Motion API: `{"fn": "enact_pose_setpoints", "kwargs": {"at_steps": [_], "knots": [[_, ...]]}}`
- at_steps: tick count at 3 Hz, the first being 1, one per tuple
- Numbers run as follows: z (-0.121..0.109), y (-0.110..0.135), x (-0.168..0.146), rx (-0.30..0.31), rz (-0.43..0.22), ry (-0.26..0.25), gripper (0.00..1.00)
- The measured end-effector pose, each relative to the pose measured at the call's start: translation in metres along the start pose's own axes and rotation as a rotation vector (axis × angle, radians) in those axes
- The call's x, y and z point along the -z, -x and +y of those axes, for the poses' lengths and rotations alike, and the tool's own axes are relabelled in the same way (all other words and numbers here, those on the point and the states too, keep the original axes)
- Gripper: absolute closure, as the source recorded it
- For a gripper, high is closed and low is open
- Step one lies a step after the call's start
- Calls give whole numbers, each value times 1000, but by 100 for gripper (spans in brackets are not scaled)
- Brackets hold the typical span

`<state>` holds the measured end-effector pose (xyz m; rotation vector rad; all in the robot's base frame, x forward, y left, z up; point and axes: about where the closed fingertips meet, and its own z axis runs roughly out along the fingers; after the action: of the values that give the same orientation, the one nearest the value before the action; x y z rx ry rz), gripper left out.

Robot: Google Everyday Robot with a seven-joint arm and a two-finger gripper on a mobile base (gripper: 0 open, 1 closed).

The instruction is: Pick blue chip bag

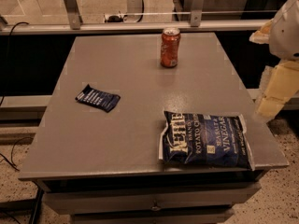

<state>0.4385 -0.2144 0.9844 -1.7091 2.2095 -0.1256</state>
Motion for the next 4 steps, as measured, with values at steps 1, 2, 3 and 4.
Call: {"fn": "enact_pose_setpoints", "kwargs": {"at_steps": [1, 2, 3, 4], "knots": [[0, 0, 0, 0, 0, 0, 0], [4, 3, -7, -5, -24, 20, 0], [21, 14, -34, -30, -88, 98, 0], [45, 29, -64, -65, -135, 206, 0]]}}
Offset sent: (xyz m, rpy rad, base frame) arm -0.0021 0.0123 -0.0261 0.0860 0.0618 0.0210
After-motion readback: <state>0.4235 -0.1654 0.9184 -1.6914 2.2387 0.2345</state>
